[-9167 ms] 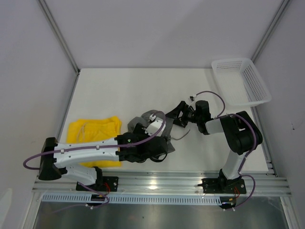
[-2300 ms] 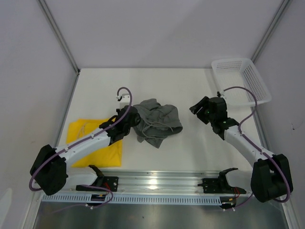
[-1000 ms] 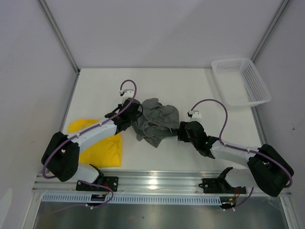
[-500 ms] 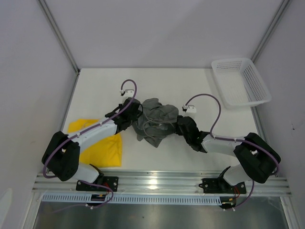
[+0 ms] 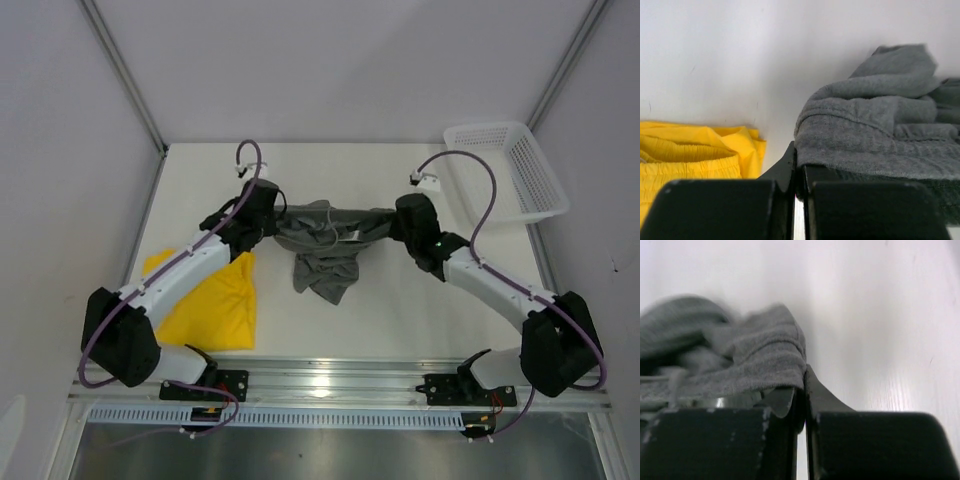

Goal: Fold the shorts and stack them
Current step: Flatten the shorts out

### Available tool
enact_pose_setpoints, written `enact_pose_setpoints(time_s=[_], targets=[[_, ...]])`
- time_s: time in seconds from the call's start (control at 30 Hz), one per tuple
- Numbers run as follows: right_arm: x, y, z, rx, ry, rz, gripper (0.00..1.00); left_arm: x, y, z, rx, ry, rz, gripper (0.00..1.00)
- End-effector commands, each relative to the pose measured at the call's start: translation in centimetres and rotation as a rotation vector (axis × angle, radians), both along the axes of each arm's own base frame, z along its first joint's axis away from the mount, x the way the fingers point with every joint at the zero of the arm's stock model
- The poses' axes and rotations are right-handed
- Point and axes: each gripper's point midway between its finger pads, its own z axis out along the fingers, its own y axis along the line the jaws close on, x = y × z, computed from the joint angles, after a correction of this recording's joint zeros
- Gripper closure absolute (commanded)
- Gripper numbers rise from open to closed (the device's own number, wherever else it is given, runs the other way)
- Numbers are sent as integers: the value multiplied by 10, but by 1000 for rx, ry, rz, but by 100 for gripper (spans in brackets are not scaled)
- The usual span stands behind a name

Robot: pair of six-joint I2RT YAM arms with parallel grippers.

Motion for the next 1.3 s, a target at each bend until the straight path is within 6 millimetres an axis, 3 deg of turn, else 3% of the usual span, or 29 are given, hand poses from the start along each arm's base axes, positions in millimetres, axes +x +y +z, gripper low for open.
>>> enact_pose_setpoints(time_s=[0.0, 0.07, 0.1, 0.13, 0.17, 0.2, 0.23, 0.27, 0.3, 0.33, 0.4, 0.43, 0.47, 0.5, 0.6, 0.67, 0.7, 0.73, 0.87, 0.93, 1.03, 1.13, 1.27], targets=[[-1, -26, 56, -31, 5, 5, 100, 1, 11, 76, -36, -113, 5, 100], [-7, -26, 69, -63, 33, 44, 100, -7, 8, 85, -53, -84, -22, 100], [-3, -22, 99, -44, -7, 55, 100, -3, 2, 119, -92, -139, -38, 100], [-4, -23, 111, -55, -11, 69, 100, -9, 1, 118, -81, -94, -62, 100], [-12, -23, 116, -68, 24, 98, 100, -8, -1, 143, -95, -125, -74, 100], [-7, -20, 153, -47, -32, 104, 100, -8, -1, 172, -99, -164, -90, 100], [-9, -21, 166, -57, -40, 117, 100, -15, 2, 195, -95, -175, -102, 100], [-16, -23, 173, -72, -18, 131, 100, -17, 3, 201, -81, -166, -115, 100], [-18, -21, 184, -69, -18, 156, 100, -20, 6, 230, -81, -213, -127, 100], [-21, -21, 219, -44, -74, 161, 100, -26, 11, 259, -95, -263, -124, 100], [-33, -21, 234, -39, -61, 196, 100, -39, 20, 268, -64, -236, -127, 100], [-43, -24, 254, -24, -87, 203, 100, -49, 26, 304, -102, -318, -128, 100], [-48, -23, 262, -9, -99, 213, 100, -57, 29, 302, -96, -296, -132, 100], [-54, -20, 270, 5, -112, 232, 100, -68, 32, 316, -123, -331, -139, 100], [-85, -12, 296, 64, -179, 291, 100, -95, 33, 328, -195, -389, -186, 100], [-111, -7, 314, 109, -233, 346, 100, -104, 28, 316, -226, -387, -219, 100], [-120, -7, 320, 127, -250, 361, 100, -110, 27, 326, -260, -433, -236, 100], [-129, -6, 325, 149, -268, 384, 100, -129, 34, 338, -295, -486, -253, 100], [-172, -24, 354, 246, -355, 432, 100, -161, 44, 350, -350, -549, -279, 100], [-183, -30, 359, 272, -370, 438, 100, -174, 49, 358, -373, -585, -289, 100], [-192, -36, 366, 285, -388, 444, 100, -177, 50, 363, -385, -609, -295, 100], [-181, -34, 361, 257, -368, 415, 100, -165, 43, 364, -380, -591, -294, 100], [-154, -34, 340, 168, -301, 330, 100, -122, 22, 336, -345, -475, -264, 100]])
